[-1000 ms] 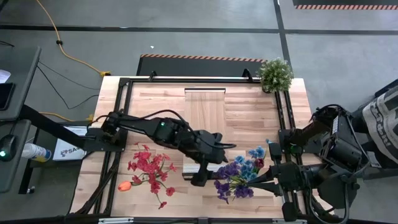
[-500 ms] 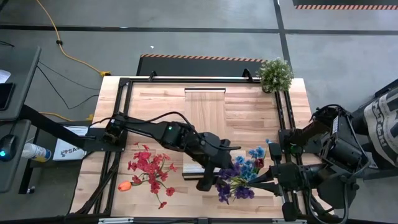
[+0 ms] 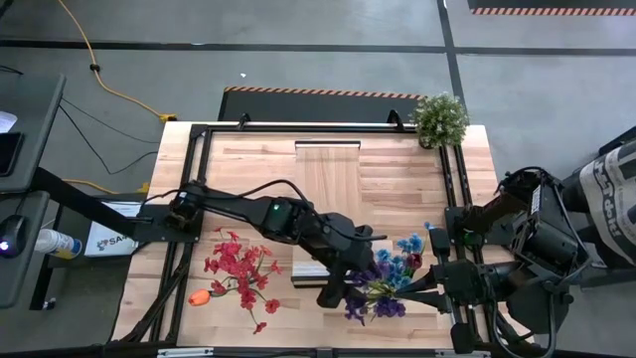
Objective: Pick and place flowers into a vace then onto a shelf
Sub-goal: Put the violet flowers into the right transparent vase
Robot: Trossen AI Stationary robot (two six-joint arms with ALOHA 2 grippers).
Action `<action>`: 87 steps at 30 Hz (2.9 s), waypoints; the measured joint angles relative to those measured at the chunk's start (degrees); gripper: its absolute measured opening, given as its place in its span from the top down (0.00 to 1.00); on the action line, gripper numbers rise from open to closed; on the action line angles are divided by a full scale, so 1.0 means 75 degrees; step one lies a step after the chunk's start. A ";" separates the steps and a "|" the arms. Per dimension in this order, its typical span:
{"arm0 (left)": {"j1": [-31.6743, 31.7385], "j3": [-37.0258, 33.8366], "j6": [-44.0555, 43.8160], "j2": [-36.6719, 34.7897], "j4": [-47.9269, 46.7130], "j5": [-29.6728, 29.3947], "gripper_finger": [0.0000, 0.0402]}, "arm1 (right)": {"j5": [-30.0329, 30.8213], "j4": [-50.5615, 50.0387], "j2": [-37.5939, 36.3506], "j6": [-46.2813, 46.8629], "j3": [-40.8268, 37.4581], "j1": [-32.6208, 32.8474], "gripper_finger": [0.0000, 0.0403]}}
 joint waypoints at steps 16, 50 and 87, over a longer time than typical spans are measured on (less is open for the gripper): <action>0.0006 0.0009 -0.0139 0.0143 -0.0051 0.0031 0.20 | 0.0000 -0.0006 0.0000 -0.0001 0.0000 0.0000 1.00; 0.0009 -0.0006 -0.0160 0.0340 0.0677 0.0168 0.20 | -0.0047 -0.0047 0.0000 -0.0003 0.0000 -0.0002 1.00; -0.2506 0.0000 -0.2911 -0.1218 -0.0907 -0.0635 0.20 | -0.0391 -0.0345 -0.0231 -0.0840 0.0000 0.0207 1.00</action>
